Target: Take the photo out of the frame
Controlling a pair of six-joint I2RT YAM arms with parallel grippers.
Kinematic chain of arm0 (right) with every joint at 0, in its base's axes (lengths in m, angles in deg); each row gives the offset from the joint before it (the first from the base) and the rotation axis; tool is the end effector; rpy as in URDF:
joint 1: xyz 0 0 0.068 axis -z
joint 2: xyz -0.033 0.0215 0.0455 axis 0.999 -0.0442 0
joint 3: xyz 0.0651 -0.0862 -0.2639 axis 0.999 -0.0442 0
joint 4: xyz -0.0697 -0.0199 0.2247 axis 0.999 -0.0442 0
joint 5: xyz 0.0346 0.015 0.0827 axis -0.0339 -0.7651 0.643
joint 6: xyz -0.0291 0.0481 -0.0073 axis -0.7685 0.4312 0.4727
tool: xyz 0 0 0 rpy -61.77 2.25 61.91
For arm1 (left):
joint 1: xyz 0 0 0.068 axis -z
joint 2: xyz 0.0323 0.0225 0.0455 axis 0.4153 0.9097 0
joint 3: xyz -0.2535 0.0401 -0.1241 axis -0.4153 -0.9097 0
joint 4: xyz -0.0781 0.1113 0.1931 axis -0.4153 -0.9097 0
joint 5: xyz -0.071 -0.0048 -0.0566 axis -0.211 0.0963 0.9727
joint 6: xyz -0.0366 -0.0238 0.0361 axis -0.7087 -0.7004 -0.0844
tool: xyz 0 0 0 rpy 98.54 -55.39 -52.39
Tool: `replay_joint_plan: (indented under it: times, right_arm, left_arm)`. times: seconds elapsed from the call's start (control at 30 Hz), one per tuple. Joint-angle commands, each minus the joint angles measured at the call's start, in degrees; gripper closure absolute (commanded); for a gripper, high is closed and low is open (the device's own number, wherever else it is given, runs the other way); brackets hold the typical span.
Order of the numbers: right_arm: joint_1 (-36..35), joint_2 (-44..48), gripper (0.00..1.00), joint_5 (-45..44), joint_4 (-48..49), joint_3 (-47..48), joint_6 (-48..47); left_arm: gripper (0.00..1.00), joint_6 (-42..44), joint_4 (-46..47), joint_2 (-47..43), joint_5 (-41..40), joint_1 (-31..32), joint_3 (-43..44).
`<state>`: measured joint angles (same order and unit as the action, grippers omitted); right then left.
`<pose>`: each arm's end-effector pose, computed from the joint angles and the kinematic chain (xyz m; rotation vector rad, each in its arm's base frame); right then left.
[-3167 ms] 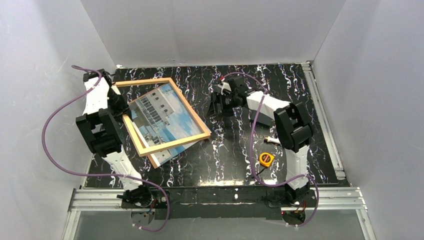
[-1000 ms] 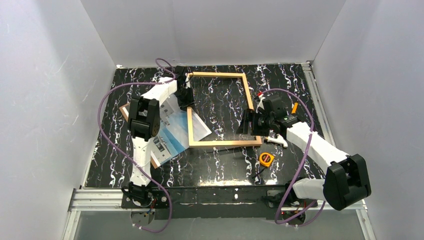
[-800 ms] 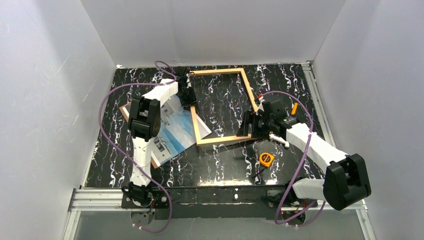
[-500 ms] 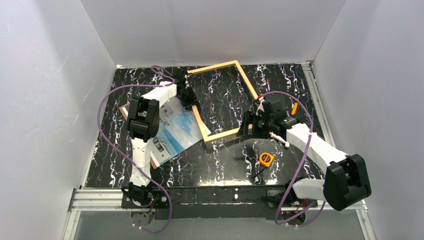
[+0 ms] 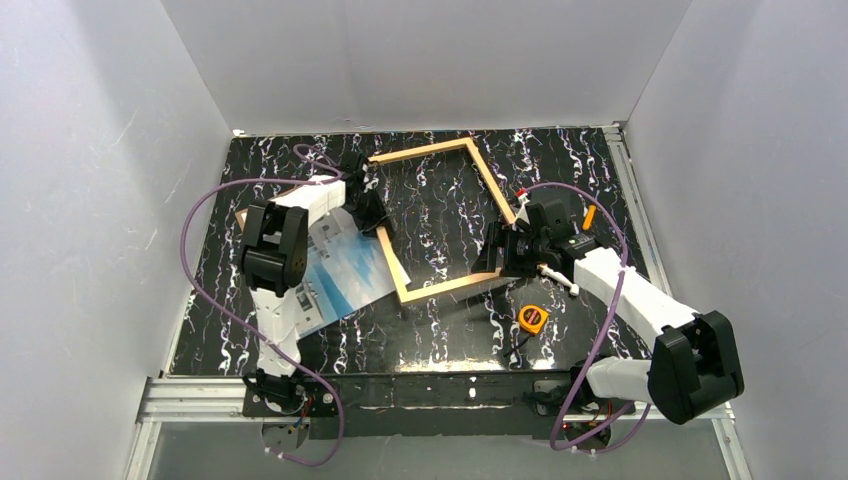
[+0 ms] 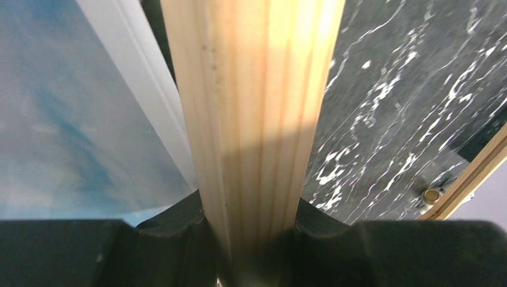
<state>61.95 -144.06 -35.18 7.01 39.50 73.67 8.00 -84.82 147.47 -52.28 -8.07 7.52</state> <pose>0.2039 0.1099 0.2591 -0.0586 2.5076 0.7745 0.4489 -0.1443 0.2205 -0.2536 2.2051 -0.8587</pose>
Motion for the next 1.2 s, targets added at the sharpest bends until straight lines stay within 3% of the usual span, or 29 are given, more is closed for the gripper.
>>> replay_joint_plan:
  times: [0.0, 0.2, 0.63, 0.8, 1.17]
  right_arm:
    - [0.2, 2.3, 0.14, 1.2, 2.0, 0.7, 0.7]
    - [0.2, 2.5, 0.15, 1.7, 2.0, 0.4, 0.9]
    - [0.2, 1.3, 0.15, 1.5, 2.0, 1.3, 1.2]
    - [0.2, 1.5, 0.15, 0.9, 1.6, 1.4, 1.3]
    - [0.2, 1.8, 0.15, 1.1, 1.6, 1.5, 1.9]
  left_arm:
    - [1.00, 3.0, -14.7, 0.5, -5.2, -2.4, -7.0]
    - [1.00, 5.4, -14.0, -3.4, -5.3, -4.0, -10.0]
    - [1.00, 6.2, -16.7, 6.1, -4.7, -3.9, 5.9]
    - [0.91, 4.9, -17.8, 9.7, -5.3, -3.8, 11.4]
    - [0.48, 4.7, -19.0, 10.5, -4.1, -3.5, 13.3]
